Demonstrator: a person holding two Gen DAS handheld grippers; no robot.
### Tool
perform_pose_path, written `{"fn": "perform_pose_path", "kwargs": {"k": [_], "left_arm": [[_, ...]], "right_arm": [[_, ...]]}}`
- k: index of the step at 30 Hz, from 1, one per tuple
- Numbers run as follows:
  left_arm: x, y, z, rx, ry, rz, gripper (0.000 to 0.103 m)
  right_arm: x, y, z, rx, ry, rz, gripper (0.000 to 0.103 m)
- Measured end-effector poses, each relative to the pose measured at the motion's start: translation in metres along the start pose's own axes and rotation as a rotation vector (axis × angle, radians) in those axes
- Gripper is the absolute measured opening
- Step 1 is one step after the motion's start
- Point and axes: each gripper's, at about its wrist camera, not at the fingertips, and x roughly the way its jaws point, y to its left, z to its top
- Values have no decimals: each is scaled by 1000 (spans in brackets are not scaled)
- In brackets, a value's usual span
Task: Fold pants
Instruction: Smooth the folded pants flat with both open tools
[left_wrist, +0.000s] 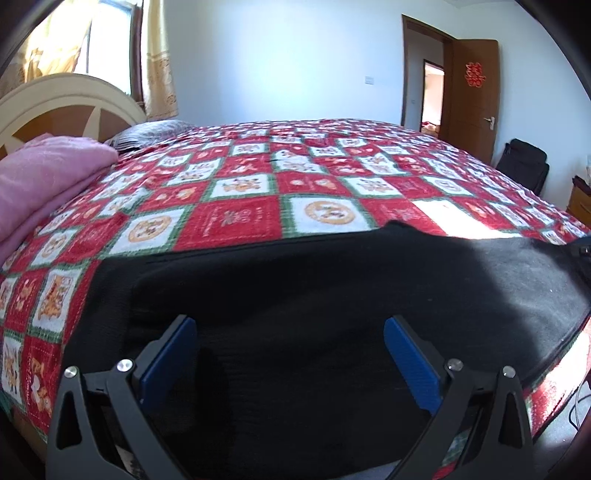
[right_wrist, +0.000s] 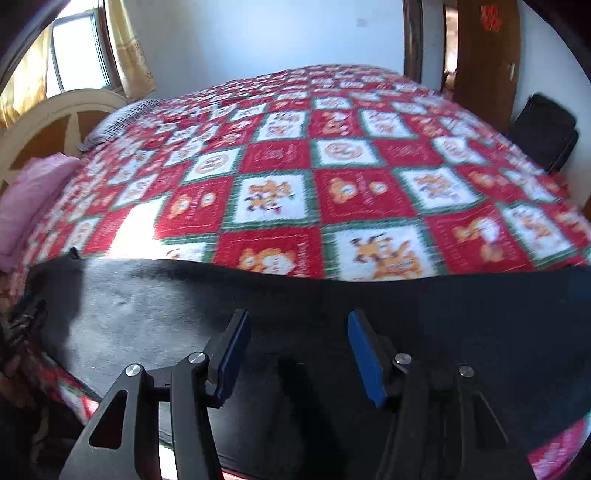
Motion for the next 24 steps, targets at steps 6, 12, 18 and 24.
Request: {"fn": "perform_pose_path", "kwargs": {"k": [6, 12, 18, 24], "left_arm": [[6, -9, -7, 21, 18, -6, 103], [1, -14, -4, 29, 10, -13, 103], [-12, -35, 4, 84, -22, -45, 103], [-15, -52, 5, 136, -26, -77, 103]], "right_arm": [[31, -20, -6, -18, 13, -67, 66], [22, -17, -6, -32, -10, -82, 67], [9, -21, -10, -29, -3, -94, 67], [-25, -40, -18, -7, -49, -121, 67]]}}
